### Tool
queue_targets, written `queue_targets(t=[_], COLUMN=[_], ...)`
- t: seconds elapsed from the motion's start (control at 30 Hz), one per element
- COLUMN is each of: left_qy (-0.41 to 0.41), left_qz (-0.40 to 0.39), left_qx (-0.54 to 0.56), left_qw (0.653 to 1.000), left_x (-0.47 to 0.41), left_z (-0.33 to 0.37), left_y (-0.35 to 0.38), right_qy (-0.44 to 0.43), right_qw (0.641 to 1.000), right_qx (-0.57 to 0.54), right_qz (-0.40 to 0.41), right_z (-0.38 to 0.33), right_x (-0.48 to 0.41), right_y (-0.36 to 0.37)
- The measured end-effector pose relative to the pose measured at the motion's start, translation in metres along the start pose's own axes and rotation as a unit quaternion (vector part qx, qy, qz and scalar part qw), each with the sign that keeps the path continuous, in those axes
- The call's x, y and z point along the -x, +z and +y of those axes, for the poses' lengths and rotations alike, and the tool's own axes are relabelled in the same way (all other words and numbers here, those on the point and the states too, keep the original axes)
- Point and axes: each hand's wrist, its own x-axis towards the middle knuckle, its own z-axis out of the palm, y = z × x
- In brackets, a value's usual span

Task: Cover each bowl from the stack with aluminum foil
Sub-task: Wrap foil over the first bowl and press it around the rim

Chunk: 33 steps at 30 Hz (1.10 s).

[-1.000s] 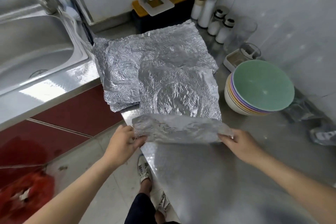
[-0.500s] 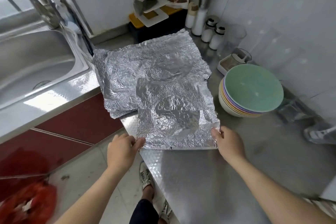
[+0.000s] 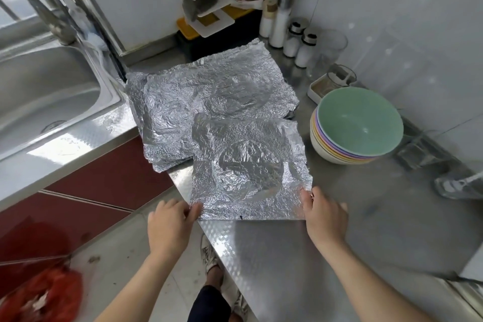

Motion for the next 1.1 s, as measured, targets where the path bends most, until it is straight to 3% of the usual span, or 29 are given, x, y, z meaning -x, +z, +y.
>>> queue_targets(t=[0.17,0.23,0.3,0.37,0.47,0.6,0.7,0.93,1.1], left_qy=[0.003,-0.001,0.046,0.151,0.273,0.243,0.220,0.201,0.195], left_qz=[-0.016,0.033,0.125,0.162,0.083,-0.046,-0.059,-0.064,-0.070], left_qx=[-0.045,-0.033,-0.022,0.000,-0.016,-0.060,-0.054,-0.072,-0.090], left_qw=[0.999,0.999,0.991,0.975,0.958,0.967,0.972,0.975,0.974], left_x=[0.001,0.005,0.006,0.005,-0.004,-0.014,-0.015,-0.011,-0.011], left_z=[0.001,0.003,0.012,0.031,0.064,0.073,0.066,0.060,0.063], left_y=[0.000,0.000,0.000,0.000,0.010,0.027,0.037,0.045,0.045], right_qy=[-0.030,-0.047,-0.054,-0.053,-0.056,-0.069,-0.087,-0.064,-0.027], right_qw=[0.999,0.997,0.996,0.996,0.995,0.994,0.992,0.984,0.986], right_qx=[0.005,0.012,0.019,0.026,0.039,0.042,0.057,0.133,0.123], right_qz=[0.041,0.057,0.065,0.066,0.073,0.074,0.067,-0.098,-0.110], right_z=[0.001,0.001,0.001,-0.002,-0.004,-0.009,-0.010,-0.011,-0.014], right_x=[-0.003,-0.003,-0.005,-0.007,-0.009,-0.010,-0.019,-0.030,-0.035], right_y=[0.004,0.005,0.005,0.005,0.005,-0.001,-0.005,-0.007,-0.014])
